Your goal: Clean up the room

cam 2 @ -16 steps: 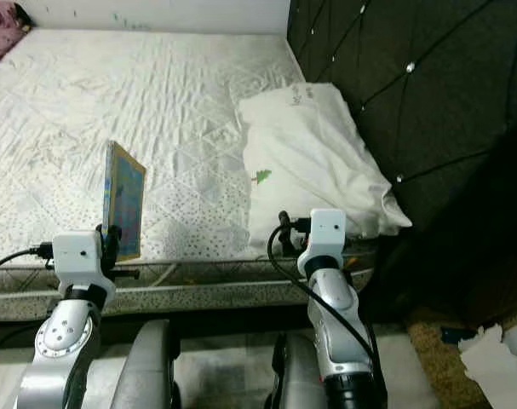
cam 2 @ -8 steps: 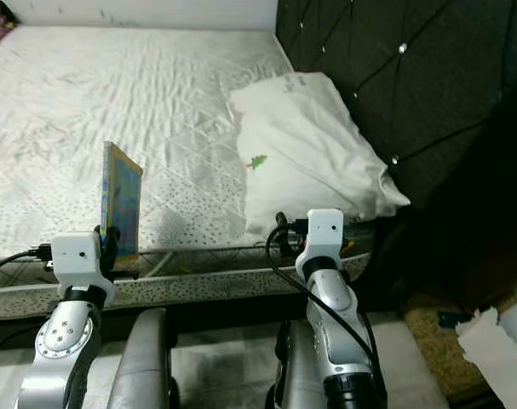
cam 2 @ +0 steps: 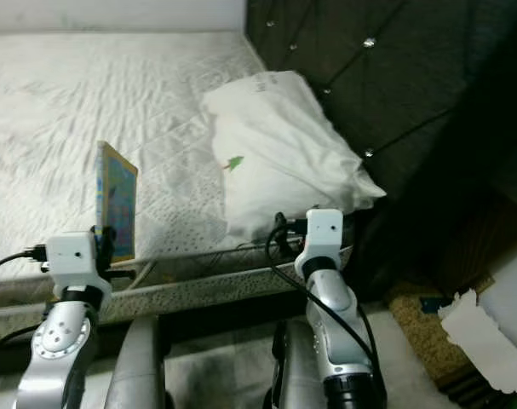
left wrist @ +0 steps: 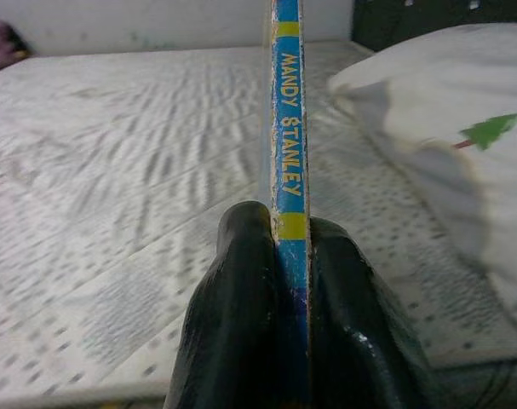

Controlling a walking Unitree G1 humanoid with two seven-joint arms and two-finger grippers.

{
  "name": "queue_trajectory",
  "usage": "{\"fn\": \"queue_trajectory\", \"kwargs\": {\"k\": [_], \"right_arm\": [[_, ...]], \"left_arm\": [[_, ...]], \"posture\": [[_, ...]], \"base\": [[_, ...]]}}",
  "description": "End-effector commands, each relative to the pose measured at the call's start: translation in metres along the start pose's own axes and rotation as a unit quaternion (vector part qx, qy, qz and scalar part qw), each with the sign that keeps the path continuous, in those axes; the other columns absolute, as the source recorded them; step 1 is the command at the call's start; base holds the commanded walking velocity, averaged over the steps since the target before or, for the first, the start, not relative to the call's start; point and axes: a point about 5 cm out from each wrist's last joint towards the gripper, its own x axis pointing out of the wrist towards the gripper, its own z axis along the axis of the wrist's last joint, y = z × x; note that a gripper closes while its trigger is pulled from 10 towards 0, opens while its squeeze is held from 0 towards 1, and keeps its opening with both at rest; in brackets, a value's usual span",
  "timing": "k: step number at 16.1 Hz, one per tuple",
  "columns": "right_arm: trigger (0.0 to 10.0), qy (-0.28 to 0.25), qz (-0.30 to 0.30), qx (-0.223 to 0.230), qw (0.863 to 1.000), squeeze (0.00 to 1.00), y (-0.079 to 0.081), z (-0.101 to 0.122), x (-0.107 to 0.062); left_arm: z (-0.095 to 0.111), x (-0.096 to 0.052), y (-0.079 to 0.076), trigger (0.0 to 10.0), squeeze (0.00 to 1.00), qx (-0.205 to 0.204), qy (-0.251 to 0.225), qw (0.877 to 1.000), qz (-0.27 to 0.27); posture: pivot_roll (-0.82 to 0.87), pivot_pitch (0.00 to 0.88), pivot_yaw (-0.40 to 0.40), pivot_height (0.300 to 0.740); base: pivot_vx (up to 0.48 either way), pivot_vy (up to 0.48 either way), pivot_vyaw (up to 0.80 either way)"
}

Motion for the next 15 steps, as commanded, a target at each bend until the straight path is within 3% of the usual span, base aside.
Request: {"fn": "queue_trajectory", "kwargs": {"k": [1, 13, 15], "right_arm": [[10.0, -0.001, -0.001, 0.001, 1.000, 0.00, -0.0016, 0.0030, 0.0022], [10.0, 0.002, 0.000, 0.003, 1.000, 0.00, -0.0014, 0.0020, 0.0026], [10.0, 0.003, 0.000, 0.003, 1.000, 0.00, -0.0015, 0.0020, 0.0026]], "left_arm": [[0.0104, 0.0030, -0.0002, 10.0, 0.00, 0.002, -0.026, 1.000, -0.001], [0.0099, 0.0035, -0.0012, 10.0, 0.00, -0.001, -0.026, 1.000, -0.005], [0.0100, 0.0038, -0.0012, 10.0, 0.00, 0.000, -0.025, 1.000, -0.005]], "posture": [[0.08, 0.021, -0.047, 0.545], [0.08, 0.023, -0.048, 0.545], [0.08, 0.023, -0.048, 0.545]], "base": [[0.334, 0.000, 0.00], [0.319, 0.000, 0.00], [0.000, 0.000, 0.00]]}}
